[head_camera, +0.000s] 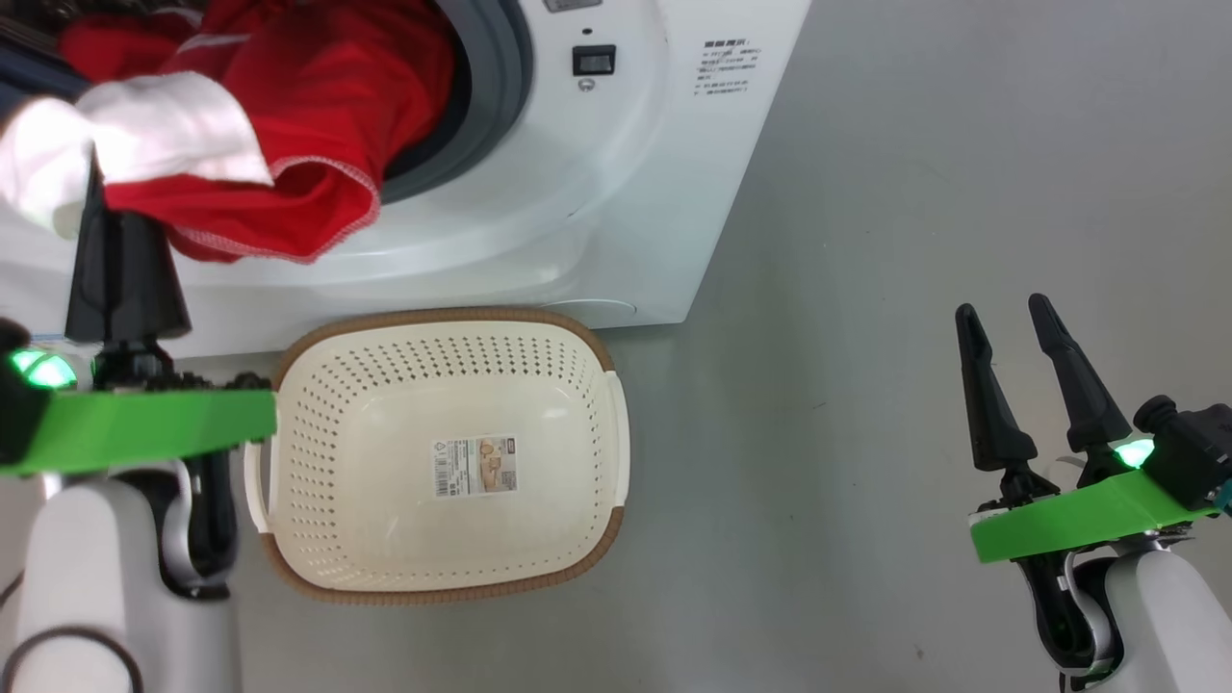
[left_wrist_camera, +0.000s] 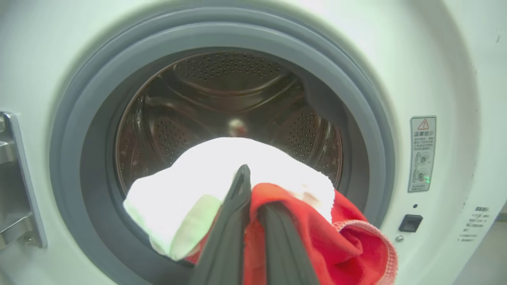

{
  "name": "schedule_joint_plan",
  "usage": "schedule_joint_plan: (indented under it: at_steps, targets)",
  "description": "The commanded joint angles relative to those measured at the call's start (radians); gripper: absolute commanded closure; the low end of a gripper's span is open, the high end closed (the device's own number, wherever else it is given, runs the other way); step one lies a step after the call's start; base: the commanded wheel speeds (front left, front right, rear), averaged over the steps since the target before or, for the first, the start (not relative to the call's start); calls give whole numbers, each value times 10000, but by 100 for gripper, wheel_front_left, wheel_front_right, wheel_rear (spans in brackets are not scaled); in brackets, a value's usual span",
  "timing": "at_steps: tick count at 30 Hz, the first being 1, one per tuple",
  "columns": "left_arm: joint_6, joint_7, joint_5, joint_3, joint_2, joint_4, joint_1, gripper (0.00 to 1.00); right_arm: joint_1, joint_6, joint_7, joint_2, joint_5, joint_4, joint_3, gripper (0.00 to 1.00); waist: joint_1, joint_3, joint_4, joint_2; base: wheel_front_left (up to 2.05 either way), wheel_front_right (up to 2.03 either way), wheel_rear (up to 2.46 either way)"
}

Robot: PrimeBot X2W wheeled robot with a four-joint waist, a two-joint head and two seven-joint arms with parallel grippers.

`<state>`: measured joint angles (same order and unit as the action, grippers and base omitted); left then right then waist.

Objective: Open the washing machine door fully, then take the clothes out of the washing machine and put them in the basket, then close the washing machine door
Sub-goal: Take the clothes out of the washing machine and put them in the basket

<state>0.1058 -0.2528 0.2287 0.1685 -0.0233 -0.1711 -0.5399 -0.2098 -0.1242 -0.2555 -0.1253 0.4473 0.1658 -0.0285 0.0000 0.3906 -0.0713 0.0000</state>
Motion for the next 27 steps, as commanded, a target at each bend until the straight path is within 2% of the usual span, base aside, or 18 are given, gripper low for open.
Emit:
schedule_joint_plan:
  at_steps: [1, 8, 15, 21, 27]
  targets:
    - [-70, -89, 191, 159, -273, 595, 294, 100, 136, -65, -63, -108, 33, -208, -151, 0, 0, -2, 16, 0, 0, 0, 0]
    - [-630, -89, 744, -318, -271, 2662, 1206, 100, 145, -65, -63, -124, 41, -243, -114, 0, 0, 116, 92, 0, 0, 0, 0]
    - [-987, -89, 797, -635, -270, 3638, 1695, 100, 81, -65, -63, -136, 58, -290, -67, 0, 0, 276, 113, 0, 0, 0, 0]
    - [-1115, -89, 1094, -887, -270, 2867, 1995, 100, -25, -65, -63, -93, 46, -326, -130, 0, 0, 443, 61, 0, 0, 0, 0]
    - [-934, -89, 1082, -921, -270, 1212, 1949, 100, -198, -65, -63, -64, 83, -388, -127, 0, 0, 752, -20, 0, 0, 0, 0]
